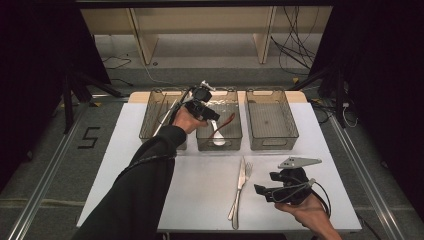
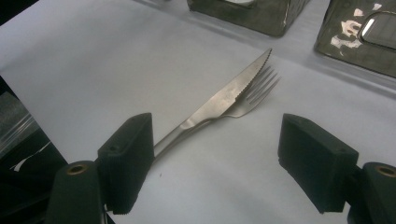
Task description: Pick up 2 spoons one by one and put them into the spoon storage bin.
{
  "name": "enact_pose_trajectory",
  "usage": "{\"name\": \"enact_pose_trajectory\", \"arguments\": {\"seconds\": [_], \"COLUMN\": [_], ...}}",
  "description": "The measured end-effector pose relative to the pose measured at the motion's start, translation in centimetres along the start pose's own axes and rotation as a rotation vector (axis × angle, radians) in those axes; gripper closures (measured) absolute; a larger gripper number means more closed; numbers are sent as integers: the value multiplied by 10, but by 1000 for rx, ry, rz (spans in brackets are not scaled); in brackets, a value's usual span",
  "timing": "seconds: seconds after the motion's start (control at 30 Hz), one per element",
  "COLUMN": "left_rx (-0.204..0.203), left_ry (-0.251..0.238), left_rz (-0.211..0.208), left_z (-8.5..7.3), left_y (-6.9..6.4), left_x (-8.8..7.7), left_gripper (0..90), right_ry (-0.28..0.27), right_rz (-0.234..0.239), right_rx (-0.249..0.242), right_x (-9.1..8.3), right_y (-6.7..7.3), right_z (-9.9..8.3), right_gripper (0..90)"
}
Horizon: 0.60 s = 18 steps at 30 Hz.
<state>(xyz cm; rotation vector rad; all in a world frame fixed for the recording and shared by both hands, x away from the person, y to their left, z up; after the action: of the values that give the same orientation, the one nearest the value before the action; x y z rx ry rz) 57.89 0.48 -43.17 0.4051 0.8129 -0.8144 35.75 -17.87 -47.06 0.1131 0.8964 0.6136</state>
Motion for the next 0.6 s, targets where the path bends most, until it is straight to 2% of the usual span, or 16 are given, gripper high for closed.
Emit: {"name": "enact_pose_trajectory", "arguments": {"seconds": [0.07,0.1,0.13,0.2,0.3,0.4,0.47,0.6], "left_rx": [-16,-39,-46,-27,-29,-22,-22,-28], "left_ry": [-12,-36,-47,-51,-73,-84,-99,-112], "left_rz": [-13,-20,-27,-31,-49,-56,-71,-61], "left_z": [1,2,1,-2,-9,-21,-30,-57], "left_y": [-3,-6,-9,-19,-29,-36,-39,-40], "left_x": [-11,-16,-21,-28,-40,-52,-62,-76], "left_gripper": [471,433,404,339,290,258,241,219], "right_ry": [-2,-1,0,2,3,8,14,27], "right_rz": [0,-1,1,2,1,4,26,32], "right_rx": [1,1,2,4,4,4,15,8], "right_x": [0,0,1,1,2,4,5,9], "right_y": [0,0,1,0,1,3,5,8], "right_z": [0,0,0,0,0,-1,-2,-4], "right_gripper": [277,276,277,276,276,277,277,277]}}
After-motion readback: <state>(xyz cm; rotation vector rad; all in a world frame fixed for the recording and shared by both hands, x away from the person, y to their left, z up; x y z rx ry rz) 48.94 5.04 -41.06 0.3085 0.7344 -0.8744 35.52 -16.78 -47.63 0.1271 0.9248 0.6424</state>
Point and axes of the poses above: each handheld gripper's, and its own axes: x roughly forward along the jaws, z roughly out of its top, y roughly to its left, the point moved 9 cm from there along x, roughly forward along the jaws, and after that the axes turned 13 degrees about x, right-handed, at the moved point
